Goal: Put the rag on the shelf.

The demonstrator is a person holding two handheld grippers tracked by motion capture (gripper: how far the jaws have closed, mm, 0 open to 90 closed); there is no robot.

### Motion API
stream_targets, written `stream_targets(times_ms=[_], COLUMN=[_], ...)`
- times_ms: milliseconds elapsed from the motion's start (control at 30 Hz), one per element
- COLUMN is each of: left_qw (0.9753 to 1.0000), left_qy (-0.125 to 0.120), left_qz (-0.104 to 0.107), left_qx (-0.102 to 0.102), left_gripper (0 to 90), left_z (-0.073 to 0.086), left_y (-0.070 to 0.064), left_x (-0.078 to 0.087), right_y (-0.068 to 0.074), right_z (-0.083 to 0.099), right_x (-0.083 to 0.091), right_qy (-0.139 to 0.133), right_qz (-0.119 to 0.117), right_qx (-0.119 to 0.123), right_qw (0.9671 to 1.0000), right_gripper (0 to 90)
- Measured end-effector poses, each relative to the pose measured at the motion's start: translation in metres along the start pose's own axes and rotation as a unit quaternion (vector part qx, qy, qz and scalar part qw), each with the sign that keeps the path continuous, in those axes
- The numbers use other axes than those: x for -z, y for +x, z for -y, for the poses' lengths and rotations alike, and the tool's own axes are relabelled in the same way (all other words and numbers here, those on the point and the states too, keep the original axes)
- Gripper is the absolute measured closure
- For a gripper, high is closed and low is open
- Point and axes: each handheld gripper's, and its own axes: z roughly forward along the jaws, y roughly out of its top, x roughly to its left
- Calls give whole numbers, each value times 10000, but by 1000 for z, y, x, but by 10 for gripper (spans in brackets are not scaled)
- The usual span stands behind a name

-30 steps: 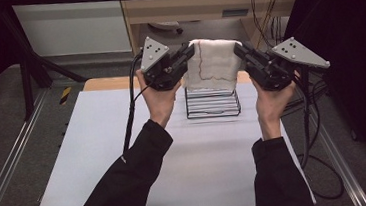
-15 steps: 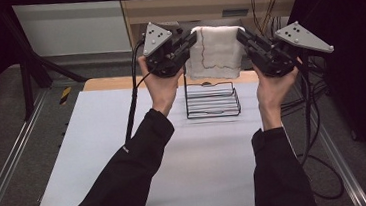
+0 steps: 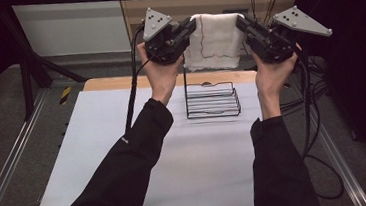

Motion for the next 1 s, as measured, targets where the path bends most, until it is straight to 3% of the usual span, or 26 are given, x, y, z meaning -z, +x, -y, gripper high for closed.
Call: stream_targets(times_ms=[300,533,1000], left_qw=[9999,9999,9993], left_qy=[41,113,320], left_qz=[-85,-67,-191], left_qx=[-84,24,-19], left_gripper=[830,829,828], left_z=[-6,1,16], left_y=[6,17,33], left_x=[-14,-27,-47], right_y=[-9,-18,-30], right_z=[-5,2,19], right_x=[-14,-27,-52], right_qy=[11,99,296], right_qz=[15,2,6], right_qx=[6,-7,-109], right_qw=[10000,10000,9995], right_gripper=[811,811,810])
